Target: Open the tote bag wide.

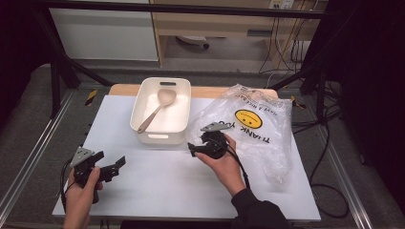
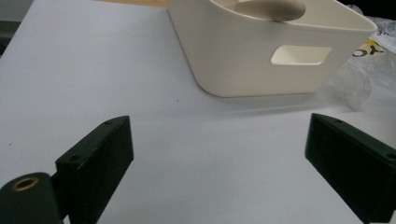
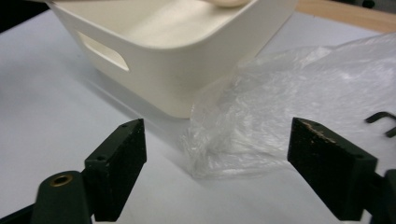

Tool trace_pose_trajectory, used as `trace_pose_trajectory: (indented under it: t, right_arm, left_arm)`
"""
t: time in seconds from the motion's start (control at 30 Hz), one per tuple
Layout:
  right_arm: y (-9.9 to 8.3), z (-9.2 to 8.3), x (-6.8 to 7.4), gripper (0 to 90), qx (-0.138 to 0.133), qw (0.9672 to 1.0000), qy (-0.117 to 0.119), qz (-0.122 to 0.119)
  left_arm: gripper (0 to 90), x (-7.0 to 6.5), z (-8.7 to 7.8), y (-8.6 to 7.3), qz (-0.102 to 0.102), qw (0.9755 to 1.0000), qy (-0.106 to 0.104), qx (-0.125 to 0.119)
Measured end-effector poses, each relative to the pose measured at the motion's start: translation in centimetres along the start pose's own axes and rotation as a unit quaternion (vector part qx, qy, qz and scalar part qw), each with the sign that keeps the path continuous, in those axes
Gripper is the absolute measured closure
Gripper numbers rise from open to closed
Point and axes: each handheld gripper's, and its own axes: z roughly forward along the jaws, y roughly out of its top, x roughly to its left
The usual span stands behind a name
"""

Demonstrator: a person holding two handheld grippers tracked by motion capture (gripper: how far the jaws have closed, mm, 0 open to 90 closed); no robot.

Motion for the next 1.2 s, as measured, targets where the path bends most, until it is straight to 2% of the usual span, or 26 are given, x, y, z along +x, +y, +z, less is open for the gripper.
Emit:
trace_pose_trajectory:
  t: [0.07, 0.17, 0.2, 0.23, 0.27, 0.3, 0.4, 0.43, 0.5, 0.57, 0.6, 0.77, 0.9, 0.97, 1.07, 1.2]
  right_arm:
    - [0.1, -1.7, -0.9, 16.7, -0.012, 0.9999, 0.007, -0.002]
    - [0.1, -3.8, -2.7, 12.7, -0.026, 0.9997, -0.002, 0.001]
    - [0.1, -3.8, -2.7, 12.7, -0.026, 0.9997, -0.002, 0.001]
    - [0.1, -4.4, -3.4, 11.7, -0.031, 0.9995, -0.007, 0.005]
    - [0.1, -5.6, -4.8, 9.8, -0.042, 0.9990, -0.013, 0.013]
    - [0.1, -5.6, -4.8, 9.8, -0.042, 0.9990, -0.013, 0.013]
    - [0.2, -7.7, -6.9, 8.3, -0.052, 0.9978, -0.036, 0.020]
    - [0.2, -7.7, -6.9, 8.3, -0.052, 0.9978, -0.036, 0.020]
    - [0.3, -8.8, -8.0, 8.2, -0.059, 0.9968, -0.051, 0.020]
    - [0.4, -9.0, -8.3, 8.2, -0.058, 0.9966, -0.056, 0.018]
    - [0.3, -9.4, -8.9, 8.3, -0.060, 0.9961, -0.061, 0.019]
    - [0.0, -9.7, -9.8, 8.4, -0.059, 0.9965, -0.058, 0.014]
    - [-0.5, -9.4, -10.5, 8.6, -0.040, 0.9966, -0.070, 0.012]
    - [-0.8, -9.0, -11.2, 9.0, -0.036, 0.9968, -0.068, 0.019]
    - [-1.0, -8.7, -11.4, 9.0, -0.034, 0.9972, -0.063, 0.021]
    - [-1.2, -8.3, -11.5, 8.3, -0.031, 0.9979, -0.056, 0.008]
  left_arm:
    - [7.3, -0.1, 0.0, -0.1, 0.004, 1.0000, -0.003, 0.004]
    - [7.3, -0.2, 0.1, -0.1, 0.006, 1.0000, -0.004, 0.005]
    - [7.3, -0.2, 0.1, -0.1, 0.006, 1.0000, -0.005, 0.006]
    - [7.3, -0.2, 0.2, -0.1, 0.007, 0.9999, -0.004, 0.007]
    - [7.3, -0.2, 0.2, -0.1, 0.005, 1.0000, -0.003, 0.008]
    - [7.3, -0.2, 0.2, -0.2, 0.005, 0.9999, 0.000, 0.009]
    - [7.4, -0.2, 0.3, -0.1, 0.005, 1.0000, -0.002, 0.007]
    - [7.4, -0.2, 0.3, 0.0, 0.006, 1.0000, -0.003, 0.007]
    - [7.3, -0.2, 0.4, -0.1, 0.005, 1.0000, -0.004, 0.008]
    - [7.3, -0.1, 0.3, -0.2, 0.006, 0.9999, -0.004, 0.011]
    - [7.4, 0.0, 0.3, -0.2, 0.008, 0.9999, -0.004, 0.011]
    - [7.3, 0.1, 0.1, -0.2, 0.002, 1.0000, -0.003, 0.004]
    - [7.3, 0.2, 0.1, -0.1, 0.008, 0.9999, -0.006, 0.005]
    - [7.3, 0.2, 0.2, 0.0, 0.005, 1.0000, -0.005, 0.001]
    - [7.3, 0.1, 0.3, -0.1, 0.007, 1.0000, -0.004, 0.004]
    - [7.3, -0.2, 0.5, -0.2, 0.016, 0.9998, -0.006, 0.009]
